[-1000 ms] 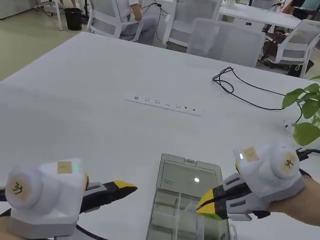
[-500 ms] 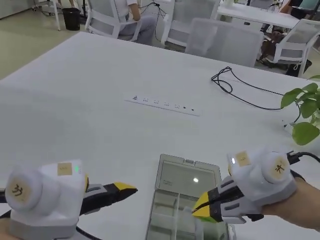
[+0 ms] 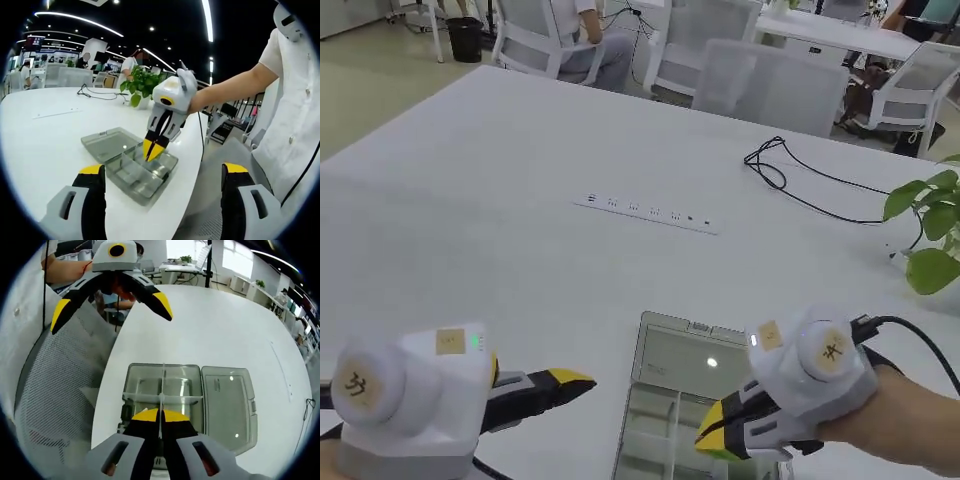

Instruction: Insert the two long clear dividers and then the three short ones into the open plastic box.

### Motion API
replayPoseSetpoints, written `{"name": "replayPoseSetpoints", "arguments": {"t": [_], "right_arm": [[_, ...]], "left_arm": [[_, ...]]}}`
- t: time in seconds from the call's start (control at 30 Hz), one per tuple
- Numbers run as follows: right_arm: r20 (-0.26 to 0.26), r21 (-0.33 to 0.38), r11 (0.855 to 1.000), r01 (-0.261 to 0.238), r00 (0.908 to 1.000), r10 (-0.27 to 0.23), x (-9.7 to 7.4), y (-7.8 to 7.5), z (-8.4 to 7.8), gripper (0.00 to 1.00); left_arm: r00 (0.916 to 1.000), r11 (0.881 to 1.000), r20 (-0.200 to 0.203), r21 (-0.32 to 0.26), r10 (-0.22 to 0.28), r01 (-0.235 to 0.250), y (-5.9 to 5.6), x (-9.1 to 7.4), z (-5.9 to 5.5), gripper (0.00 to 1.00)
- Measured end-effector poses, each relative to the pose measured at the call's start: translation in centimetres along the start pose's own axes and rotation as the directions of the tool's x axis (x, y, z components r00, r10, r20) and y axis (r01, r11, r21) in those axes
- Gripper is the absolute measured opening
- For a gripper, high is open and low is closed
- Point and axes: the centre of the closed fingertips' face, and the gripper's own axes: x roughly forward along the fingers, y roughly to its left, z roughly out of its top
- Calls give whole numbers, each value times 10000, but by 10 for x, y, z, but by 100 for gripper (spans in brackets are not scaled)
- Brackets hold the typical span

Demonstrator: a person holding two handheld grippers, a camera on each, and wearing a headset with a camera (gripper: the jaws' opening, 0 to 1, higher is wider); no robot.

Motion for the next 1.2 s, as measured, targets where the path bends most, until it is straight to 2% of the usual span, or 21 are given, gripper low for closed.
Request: {"name": "replayPoseSetpoints", "arguments": {"t": [0.3,0.53,0.97,1.2], "right_arm": [[-646,-214,9998,-40,9979,26,10,0,-7,3],[-858,-273,9996,-54,9963,30,13,0,-10,3],[-793,-142,9997,180,9967,-191,13,0,-11,4],[-422,221,9989,415,9983,-406,3,-4,-7,9]], "left_arm": [[10000,10000,5,-11,-4,4,0,-1,-1,98],[10000,10000,8,-7,21,-21,1,-1,-1,98],[10000,10000,-19,-10,23,-23,0,-2,-1,98],[9999,9999,-42,54,104,-104,1,-4,1,98]]}}
